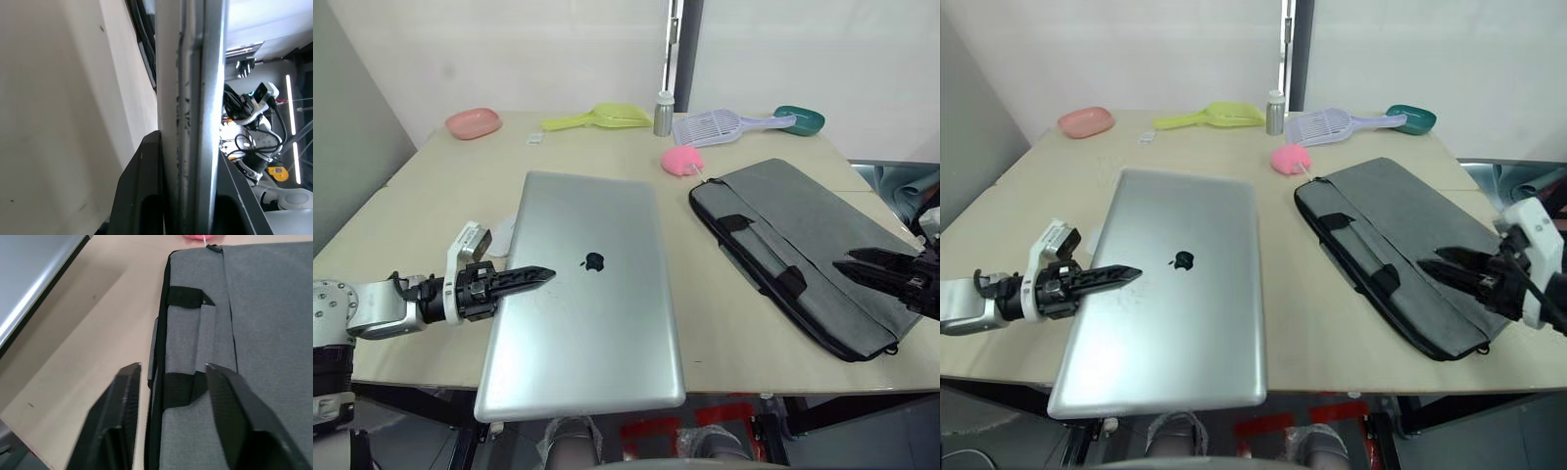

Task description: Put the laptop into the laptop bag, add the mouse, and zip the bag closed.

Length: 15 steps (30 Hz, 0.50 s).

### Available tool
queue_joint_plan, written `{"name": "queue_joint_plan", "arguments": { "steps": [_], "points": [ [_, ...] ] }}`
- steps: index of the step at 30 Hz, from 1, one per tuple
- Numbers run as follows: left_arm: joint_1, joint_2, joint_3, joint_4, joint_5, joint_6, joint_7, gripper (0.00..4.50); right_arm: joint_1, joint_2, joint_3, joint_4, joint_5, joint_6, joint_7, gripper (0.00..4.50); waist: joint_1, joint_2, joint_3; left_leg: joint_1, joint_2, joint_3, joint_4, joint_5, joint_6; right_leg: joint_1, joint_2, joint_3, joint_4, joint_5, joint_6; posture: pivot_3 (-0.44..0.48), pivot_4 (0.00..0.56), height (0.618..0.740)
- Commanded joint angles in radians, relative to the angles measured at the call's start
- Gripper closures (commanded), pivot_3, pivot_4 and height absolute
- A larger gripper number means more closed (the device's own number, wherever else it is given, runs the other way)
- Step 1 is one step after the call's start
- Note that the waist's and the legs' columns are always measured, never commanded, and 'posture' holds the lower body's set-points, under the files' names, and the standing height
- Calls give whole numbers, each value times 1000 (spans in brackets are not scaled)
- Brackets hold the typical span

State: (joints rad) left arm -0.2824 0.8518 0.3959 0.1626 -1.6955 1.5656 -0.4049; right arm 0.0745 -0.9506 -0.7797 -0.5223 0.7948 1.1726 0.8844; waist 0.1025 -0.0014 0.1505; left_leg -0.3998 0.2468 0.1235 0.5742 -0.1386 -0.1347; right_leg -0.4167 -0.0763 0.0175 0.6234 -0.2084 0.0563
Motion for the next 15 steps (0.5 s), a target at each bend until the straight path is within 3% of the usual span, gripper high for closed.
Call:
{"name": "queue_joint_plan", "arguments": {
  "steps": [1,3,4,8,15],
  "points": [
    [-13,6,5,-13,-136,-90,42,4194,-47,-37,70,-73,32,38,-67,836,0,0,0,0,0,0,0,0,0,0,0,0,0,0,1,0,150,740],
    [-9,7,-18,1,-172,-116,77,4194,-82,-40,122,-73,32,59,-115,156,0,0,0,1,0,0,1,0,0,0,0,1,1,1,2,0,150,740],
    [-7,3,-30,-2,-189,-130,91,4194,-125,-20,167,-56,21,89,-174,74,0,0,0,0,0,0,2,0,0,0,0,2,2,1,2,0,150,740],
    [-9,-14,-76,-24,-254,-191,145,4194,-206,10,308,-50,-14,112,-278,74,-1,0,0,0,0,1,5,0,0,0,0,3,4,2,4,0,150,740],
    [-38,-62,-143,-44,-277,-238,187,4194,-163,-64,537,4,-220,-81,-294,74,6,0,0,0,0,1,5,3,-5,0,0,3,4,2,5,0,150,740]
  ]
}}
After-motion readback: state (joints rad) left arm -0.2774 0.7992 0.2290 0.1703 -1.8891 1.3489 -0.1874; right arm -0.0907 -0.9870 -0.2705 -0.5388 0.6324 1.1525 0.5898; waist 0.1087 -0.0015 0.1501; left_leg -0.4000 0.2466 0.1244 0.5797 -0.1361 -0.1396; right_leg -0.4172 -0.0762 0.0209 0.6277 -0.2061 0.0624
